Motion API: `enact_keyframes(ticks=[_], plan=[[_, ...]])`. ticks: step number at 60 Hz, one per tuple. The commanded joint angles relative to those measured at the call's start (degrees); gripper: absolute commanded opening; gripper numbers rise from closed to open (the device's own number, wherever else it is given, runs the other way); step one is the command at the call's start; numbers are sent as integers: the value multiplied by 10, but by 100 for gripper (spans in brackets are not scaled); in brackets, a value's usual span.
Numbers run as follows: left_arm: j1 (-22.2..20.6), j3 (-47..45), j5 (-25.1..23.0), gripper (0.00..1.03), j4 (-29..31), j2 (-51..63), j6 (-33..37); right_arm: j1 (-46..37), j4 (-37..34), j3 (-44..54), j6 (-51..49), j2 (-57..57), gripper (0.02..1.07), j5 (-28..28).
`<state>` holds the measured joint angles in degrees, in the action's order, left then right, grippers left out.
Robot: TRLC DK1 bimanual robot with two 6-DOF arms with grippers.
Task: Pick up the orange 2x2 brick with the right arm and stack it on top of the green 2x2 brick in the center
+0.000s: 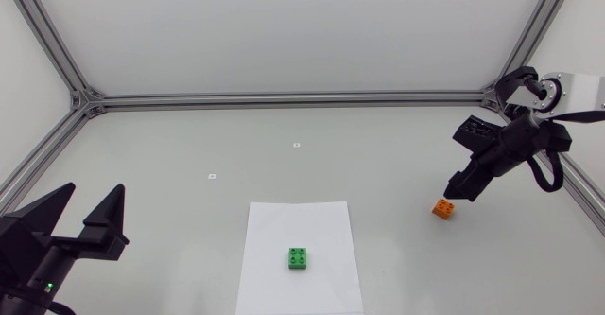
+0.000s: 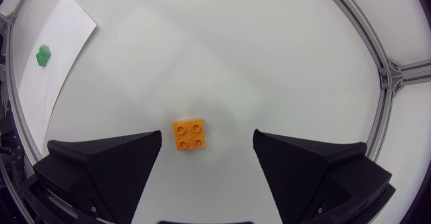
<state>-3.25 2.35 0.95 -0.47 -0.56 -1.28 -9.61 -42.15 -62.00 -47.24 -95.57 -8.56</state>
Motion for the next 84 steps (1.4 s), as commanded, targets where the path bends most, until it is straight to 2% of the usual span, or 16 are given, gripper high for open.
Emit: enact_keyframes(ticks=[1, 28, 61, 73, 84], plan=[[-4, -23, -2, 99, 6, -1, 4, -3, -1, 19, -29, -21, 97, 6], [-4, -23, -2, 99, 6, -1, 3, 23, 62, 72, -43, -57, 93, 44], [-4, -23, -2, 99, 6, -1, 3, 27, 44, 43, -61, -68, 90, 47], [-4, -23, -2, 99, 6, -1, 3, 28, 38, 35, -66, -69, 86, 47], [-4, -23, -2, 99, 6, -1, 3, 29, 35, 34, -70, -72, 78, 47]])
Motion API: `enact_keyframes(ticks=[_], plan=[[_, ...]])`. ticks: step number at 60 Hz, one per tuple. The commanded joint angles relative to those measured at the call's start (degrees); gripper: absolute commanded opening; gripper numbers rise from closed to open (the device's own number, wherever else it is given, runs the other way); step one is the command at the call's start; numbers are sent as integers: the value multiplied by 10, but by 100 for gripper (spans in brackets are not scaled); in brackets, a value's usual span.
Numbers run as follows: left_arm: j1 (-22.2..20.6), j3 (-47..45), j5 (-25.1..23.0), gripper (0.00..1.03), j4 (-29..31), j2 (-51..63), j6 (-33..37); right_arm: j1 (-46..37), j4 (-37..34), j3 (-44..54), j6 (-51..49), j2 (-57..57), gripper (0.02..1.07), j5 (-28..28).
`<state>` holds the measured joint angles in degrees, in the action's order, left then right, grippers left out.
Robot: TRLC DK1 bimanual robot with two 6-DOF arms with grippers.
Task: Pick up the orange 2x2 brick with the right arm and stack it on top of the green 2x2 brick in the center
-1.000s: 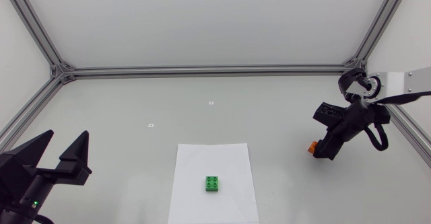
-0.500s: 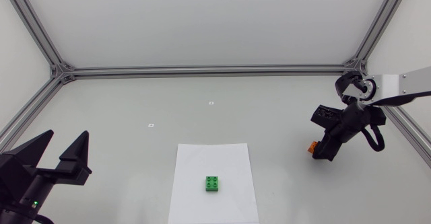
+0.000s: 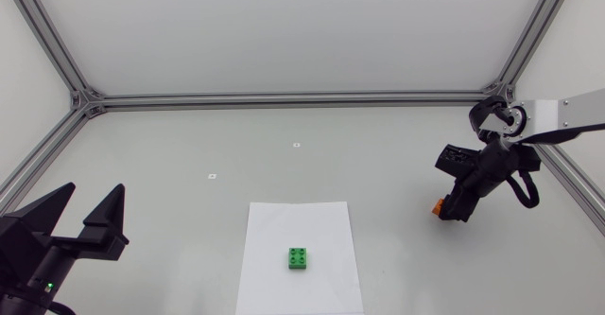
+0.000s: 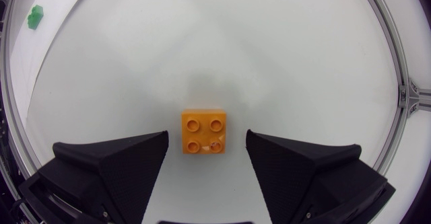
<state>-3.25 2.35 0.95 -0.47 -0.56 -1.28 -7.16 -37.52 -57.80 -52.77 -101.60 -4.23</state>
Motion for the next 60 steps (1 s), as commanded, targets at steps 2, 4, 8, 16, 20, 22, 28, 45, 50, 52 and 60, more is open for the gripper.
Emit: enact_keyframes(ticks=[2, 4, 8, 16, 20, 22, 28, 45, 50, 52, 60], plan=[[-4, -23, -2, 99, 6, -1, 3, 5, -13, -8, -15, -12, 78, 4], [-4, -23, -2, 99, 6, -1, 3, 5, -14, -8, -15, -12, 76, 4], [-4, -23, -2, 99, 6, -1, 3, 5, -14, -9, -15, -15, 75, 4], [-4, -23, -2, 99, 6, -1, 3, 5, -13, -9, -14, -20, 75, 3], [-4, -23, -2, 99, 6, -1, 3, 6, -13, -10, -14, -21, 75, 3], [-4, -23, -2, 99, 6, -1, 3, 7, -13, -10, -13, -22, 75, 4], [-4, -23, -2, 99, 6, -1, 3, 10, -12, -12, -10, -23, 72, 3], [-4, -23, -2, 99, 6, -1, 3, 15, -12, -16, -5, -30, 65, 2], [-4, -23, -2, 99, 6, -1, 3, 15, -11, -17, -5, -33, 64, 2], [-4, -23, -2, 99, 6, -1, 3, 14, -11, -17, -5, -33, 64, 2], [-4, -23, -2, 99, 6, -1, 3, 13, -12, -21, -5, -33, 64, 2]])
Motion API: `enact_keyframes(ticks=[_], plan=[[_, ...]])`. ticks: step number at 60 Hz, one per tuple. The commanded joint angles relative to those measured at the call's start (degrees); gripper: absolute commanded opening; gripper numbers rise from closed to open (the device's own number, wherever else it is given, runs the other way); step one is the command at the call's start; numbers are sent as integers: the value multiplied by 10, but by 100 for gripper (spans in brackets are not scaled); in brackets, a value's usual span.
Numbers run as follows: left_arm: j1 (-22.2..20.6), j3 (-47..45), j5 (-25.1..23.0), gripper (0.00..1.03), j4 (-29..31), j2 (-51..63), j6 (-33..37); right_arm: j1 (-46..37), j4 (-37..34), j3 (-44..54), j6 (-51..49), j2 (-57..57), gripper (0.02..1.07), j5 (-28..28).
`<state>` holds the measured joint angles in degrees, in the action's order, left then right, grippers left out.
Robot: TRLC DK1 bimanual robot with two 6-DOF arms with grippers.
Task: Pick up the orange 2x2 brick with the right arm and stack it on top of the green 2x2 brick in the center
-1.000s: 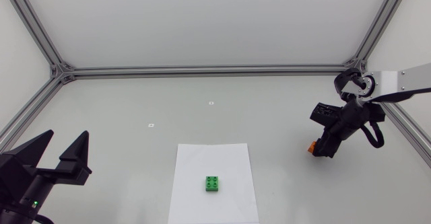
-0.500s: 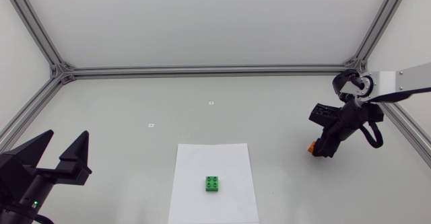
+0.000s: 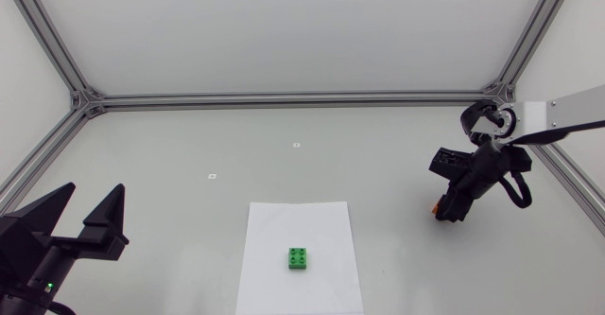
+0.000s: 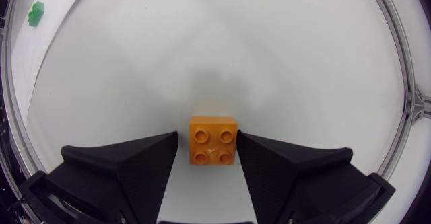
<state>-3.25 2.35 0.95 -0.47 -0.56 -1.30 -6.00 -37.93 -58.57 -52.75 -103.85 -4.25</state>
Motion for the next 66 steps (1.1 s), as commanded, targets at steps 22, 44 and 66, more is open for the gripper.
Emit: enact_keyframes(ticks=[22, 44, 66], plan=[[-4, -23, -2, 99, 6, -1, 3, -1, -11, -19, -5, -10, 55, 2], [-4, -23, -2, 99, 6, -1, 3, -1, -8, -11, -5, -12, 55, 2], [-4, -23, -2, 99, 6, -1, 3, -1, -7, -10, -5, -16, 52, 2]])
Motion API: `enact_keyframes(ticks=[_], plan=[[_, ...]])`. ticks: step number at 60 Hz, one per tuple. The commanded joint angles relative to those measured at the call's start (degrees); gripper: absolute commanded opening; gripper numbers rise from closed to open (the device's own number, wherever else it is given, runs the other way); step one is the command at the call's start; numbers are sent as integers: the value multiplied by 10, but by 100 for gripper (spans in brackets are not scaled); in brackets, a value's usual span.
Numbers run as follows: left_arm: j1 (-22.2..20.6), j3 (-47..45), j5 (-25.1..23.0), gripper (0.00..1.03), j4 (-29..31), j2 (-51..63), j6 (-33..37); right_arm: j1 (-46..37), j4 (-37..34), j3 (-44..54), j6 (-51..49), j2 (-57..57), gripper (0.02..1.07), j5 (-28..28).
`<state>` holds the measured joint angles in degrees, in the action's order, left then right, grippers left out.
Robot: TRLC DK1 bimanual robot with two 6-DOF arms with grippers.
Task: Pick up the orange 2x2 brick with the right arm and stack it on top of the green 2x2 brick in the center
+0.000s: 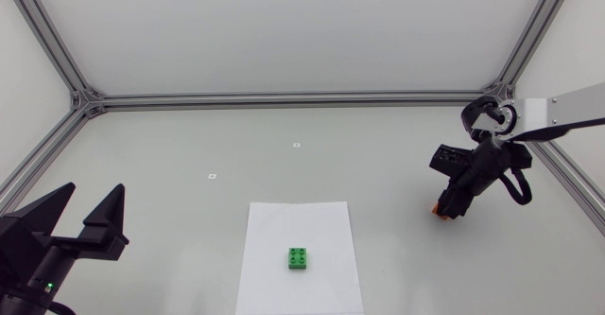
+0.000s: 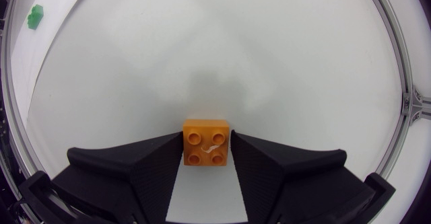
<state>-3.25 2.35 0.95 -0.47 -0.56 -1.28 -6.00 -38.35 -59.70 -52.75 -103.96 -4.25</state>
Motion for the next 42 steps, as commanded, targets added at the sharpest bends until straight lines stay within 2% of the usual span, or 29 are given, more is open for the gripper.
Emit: enact_keyframes(ticks=[1, 19, 33, 40, 42], plan=[[-4, -23, -2, 99, 6, -1, 3, -1, -3, 0, -5, -15, 52, 2], [-4, -23, -2, 99, 6, -1, 3, -2, -14, -2, -7, -18, 44, 2], [-4, -23, -2, 99, 6, -1, 3, 1, -30, -9, -1, -19, 28, 3], [-4, -23, -2, 99, 6, -1, 3, 8, -36, -3, 2, 8, 26, 14], [-4, -23, -2, 99, 6, -1, 3, 11, -41, -2, -1, 22, 23, 14]])
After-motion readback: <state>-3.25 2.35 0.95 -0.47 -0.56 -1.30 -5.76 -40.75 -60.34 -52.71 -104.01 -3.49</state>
